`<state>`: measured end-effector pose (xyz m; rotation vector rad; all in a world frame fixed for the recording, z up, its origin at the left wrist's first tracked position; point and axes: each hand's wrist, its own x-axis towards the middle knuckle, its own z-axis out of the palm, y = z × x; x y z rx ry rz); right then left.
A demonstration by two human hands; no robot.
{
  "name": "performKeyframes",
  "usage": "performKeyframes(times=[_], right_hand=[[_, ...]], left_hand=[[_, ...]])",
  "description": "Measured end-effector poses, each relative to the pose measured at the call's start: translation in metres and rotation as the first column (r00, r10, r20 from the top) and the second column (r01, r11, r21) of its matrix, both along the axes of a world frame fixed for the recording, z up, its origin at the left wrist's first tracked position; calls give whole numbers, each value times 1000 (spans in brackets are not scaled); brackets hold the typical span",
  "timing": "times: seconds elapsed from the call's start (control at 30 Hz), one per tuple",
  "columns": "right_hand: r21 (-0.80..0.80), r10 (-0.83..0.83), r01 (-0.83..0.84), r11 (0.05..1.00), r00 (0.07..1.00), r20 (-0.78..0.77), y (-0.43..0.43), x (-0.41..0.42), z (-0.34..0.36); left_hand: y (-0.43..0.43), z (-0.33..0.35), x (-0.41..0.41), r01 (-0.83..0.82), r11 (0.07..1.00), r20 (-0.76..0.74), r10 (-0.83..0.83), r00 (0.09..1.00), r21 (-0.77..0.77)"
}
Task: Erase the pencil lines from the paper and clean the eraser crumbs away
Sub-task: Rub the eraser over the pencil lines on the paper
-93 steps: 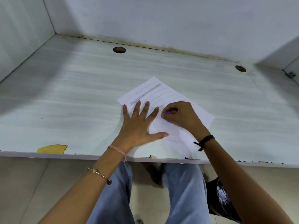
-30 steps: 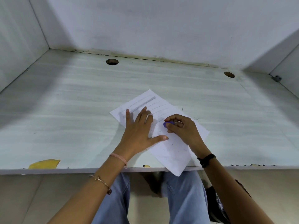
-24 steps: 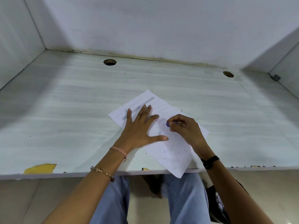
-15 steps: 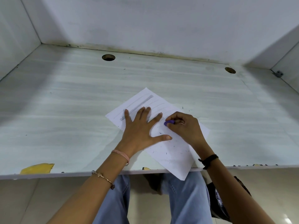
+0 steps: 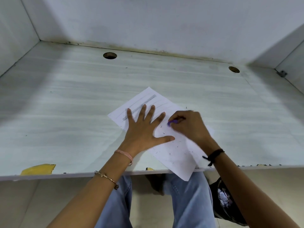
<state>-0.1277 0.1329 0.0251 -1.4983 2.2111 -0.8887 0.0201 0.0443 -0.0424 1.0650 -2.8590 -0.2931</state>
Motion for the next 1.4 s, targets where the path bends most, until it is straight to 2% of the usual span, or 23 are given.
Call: performKeyframes(times=[0.07, 0.1, 0.23, 0.37, 0.4, 0.53, 0.57, 0.67, 0.7, 0.83, 0.87, 1.0, 1.03, 1.13, 1.17, 1.3, 1.33, 1.4], right_hand=[[-39, -125, 125, 991, 992, 4, -4, -12, 2], [-44, -116, 116, 992, 993, -14, -4, -7, 3], [44, 149, -147, 988, 987, -66, 4, 24, 2], [-46, -117, 115, 992, 991, -66, -8, -15, 3], [-45, -114, 111, 993, 990, -80, -7, -11, 4], [61, 156, -152, 987, 986, -59, 5, 26, 0], [51, 132, -129, 990, 990, -58, 3, 19, 0], [-58, -108, 105, 993, 993, -43, -6, -14, 0], [-69, -137, 134, 989, 989, -47, -6, -13, 1], [34, 102, -101, 994, 994, -36, 6, 27, -2], [36, 103, -101, 994, 994, -38, 6, 23, -2], [-75, -130, 126, 989, 990, -48, -5, -14, -2], [-68, -117, 112, 991, 991, -65, -5, -8, -2], [25, 89, -88, 996, 993, -73, 4, 19, -6], [35, 108, -106, 994, 992, -66, 5, 17, -5], [-73, -144, 139, 988, 987, -67, -6, -25, -3], [-78, -150, 144, 987, 986, -77, -6, -21, -2], [-47, -24, 20, 999, 996, -82, -3, 2, -5]], left_hand=[[1, 2, 0, -9, 1000, -12, 9, 1000, 22], [2, 2, 0, -7, 1000, -11, 7, 1000, 24], [1, 0, 0, 14, 999, 13, -14, 1000, -29], [2, 2, 1, -8, 1000, -10, 9, 1000, 21], [2, 2, 1, -8, 1000, -12, 8, 1000, 19], [0, -1, 0, 15, 999, 23, -14, 1000, -41], [0, -1, 0, 10, 1000, 21, -10, 1000, -29], [1, 1, 0, -12, 1000, -18, 12, 1000, 24], [1, 1, 0, -11, 1000, -19, 12, 1000, 23], [-1, -1, -1, 13, 999, 27, -12, 1000, -39], [-1, -1, -1, 11, 999, 31, -10, 999, -36], [1, 1, 0, -11, 1000, 5, 11, 1000, 5], [1, 1, 0, -8, 1000, 8, 8, 1000, 2], [0, -1, -1, 6, 1000, 27, -6, 1000, -24], [0, 0, -1, 6, 1000, 28, -5, 1000, -22], [2, 3, 0, -7, 1000, 11, 7, 1000, 27], [2, 3, 1, -7, 1000, 9, 6, 1000, 24], [0, 2, 0, -2, 1000, 14, 1, 1000, 8]])
